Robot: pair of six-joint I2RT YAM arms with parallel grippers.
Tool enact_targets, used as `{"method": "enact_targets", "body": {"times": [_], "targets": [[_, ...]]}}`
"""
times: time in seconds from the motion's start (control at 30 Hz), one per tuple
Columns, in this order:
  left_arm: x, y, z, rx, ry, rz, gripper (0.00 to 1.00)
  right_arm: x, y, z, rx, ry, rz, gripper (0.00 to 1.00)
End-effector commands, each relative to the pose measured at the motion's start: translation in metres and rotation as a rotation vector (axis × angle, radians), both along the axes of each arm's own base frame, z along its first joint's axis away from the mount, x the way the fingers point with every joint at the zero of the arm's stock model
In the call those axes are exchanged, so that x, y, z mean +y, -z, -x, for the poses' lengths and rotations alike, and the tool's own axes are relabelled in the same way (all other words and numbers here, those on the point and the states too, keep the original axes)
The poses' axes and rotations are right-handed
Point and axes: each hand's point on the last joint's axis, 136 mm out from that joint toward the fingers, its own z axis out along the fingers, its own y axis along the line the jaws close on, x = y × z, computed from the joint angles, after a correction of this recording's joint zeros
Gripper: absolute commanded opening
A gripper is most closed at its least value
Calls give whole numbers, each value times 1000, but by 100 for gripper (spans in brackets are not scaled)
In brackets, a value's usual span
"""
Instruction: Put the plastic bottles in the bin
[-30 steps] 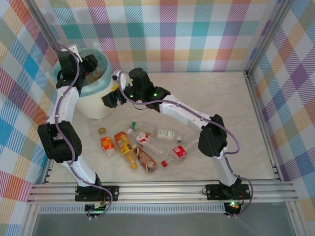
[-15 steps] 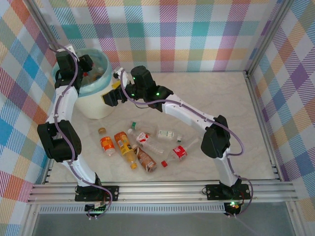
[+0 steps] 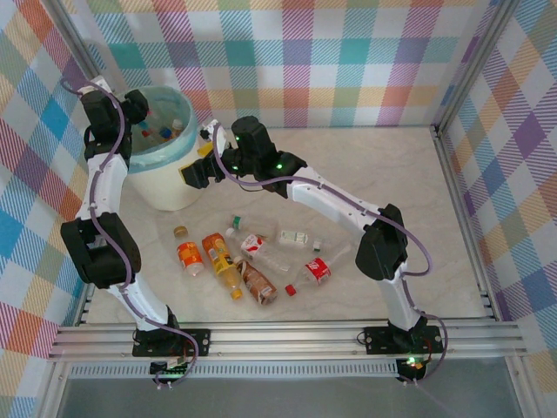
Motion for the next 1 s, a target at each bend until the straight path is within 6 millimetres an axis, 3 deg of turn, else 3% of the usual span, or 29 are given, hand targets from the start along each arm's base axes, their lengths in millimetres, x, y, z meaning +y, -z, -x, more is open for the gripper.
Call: {"method": "enact_targets", "body": {"times": [0.0, 0.2, 0.47, 0.57, 0.77, 0.87, 0.97], "targets": [[-5, -13, 1, -44, 40, -13, 74, -1, -20, 9, -44, -22, -29, 92], [-9, -21, 4, -35, 60, -25, 75, -1, -20, 9, -37, -25, -36, 92], [-17, -2, 6, 34, 103, 13, 72, -3, -13, 10, -17, -19, -13, 92], [-24, -14, 12, 16, 127, 32, 71, -9, -16, 12, 4, -4, 15, 92], [-49, -66, 47, -24, 144, 14, 71, -42, -16, 36, 25, -6, 104, 93], [-76, -84, 72, -31, 169, -27, 70, -70, 5, 51, -7, 4, 195, 96], [-106, -88, 93, -26, 198, -60, 70, -104, 37, 60, -60, 41, 311, 99]]}}
